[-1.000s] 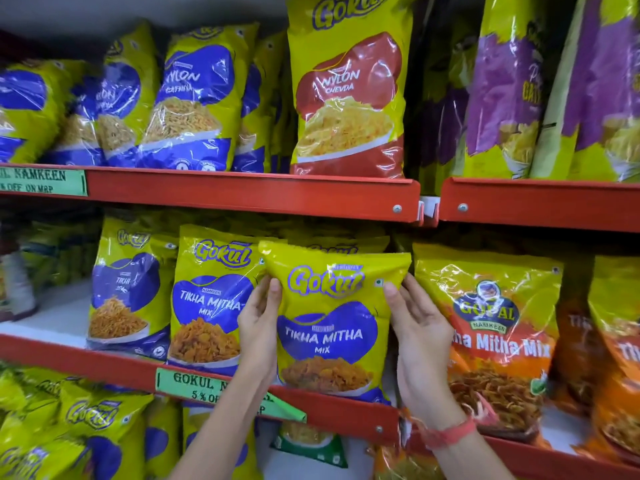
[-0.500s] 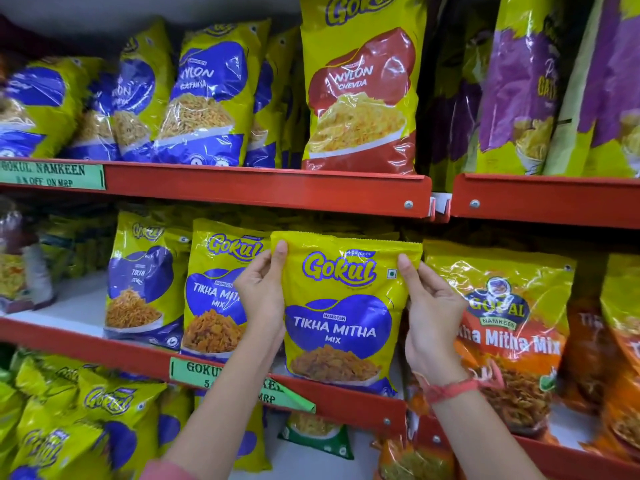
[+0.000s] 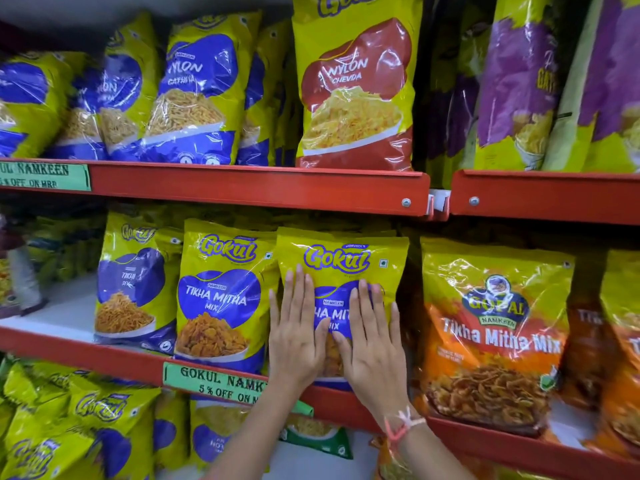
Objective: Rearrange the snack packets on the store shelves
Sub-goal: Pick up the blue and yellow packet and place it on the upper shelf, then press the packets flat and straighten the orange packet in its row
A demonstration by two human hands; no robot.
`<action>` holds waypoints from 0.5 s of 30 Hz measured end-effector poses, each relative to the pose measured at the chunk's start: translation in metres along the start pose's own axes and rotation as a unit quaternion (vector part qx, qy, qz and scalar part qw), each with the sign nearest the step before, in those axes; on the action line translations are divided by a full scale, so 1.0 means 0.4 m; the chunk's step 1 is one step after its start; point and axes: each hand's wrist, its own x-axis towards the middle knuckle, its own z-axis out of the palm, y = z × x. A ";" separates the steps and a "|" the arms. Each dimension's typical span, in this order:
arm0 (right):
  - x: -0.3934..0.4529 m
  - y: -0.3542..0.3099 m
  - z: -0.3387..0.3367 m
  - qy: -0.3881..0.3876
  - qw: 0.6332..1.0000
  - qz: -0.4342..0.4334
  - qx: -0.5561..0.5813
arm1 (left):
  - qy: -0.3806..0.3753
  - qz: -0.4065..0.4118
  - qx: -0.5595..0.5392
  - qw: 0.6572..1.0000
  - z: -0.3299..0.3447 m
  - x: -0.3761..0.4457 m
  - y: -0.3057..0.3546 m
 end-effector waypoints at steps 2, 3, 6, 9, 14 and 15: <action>0.006 0.008 0.002 -0.043 0.999 0.005 -0.020 | -0.025 -0.009 0.006 1.000 0.003 0.008 -0.010; 0.009 0.010 0.001 -0.062 0.998 0.006 -0.027 | -0.033 -0.008 0.008 0.999 0.003 0.009 -0.011; 0.019 0.009 -0.005 -0.099 0.994 0.010 -0.037 | -0.053 0.000 0.024 0.998 0.002 0.010 -0.014; 0.023 0.004 -0.041 -0.116 0.993 0.011 -0.028 | -0.068 -0.009 0.035 0.997 -0.024 0.015 -0.001; -0.047 0.027 -0.201 -0.073 0.994 -0.007 0.082 | -0.033 0.026 -0.054 0.998 -0.099 -0.008 0.104; -0.065 0.043 -0.238 -0.064 0.993 -0.016 0.098 | -0.032 0.034 -0.084 0.995 -0.107 -0.012 0.137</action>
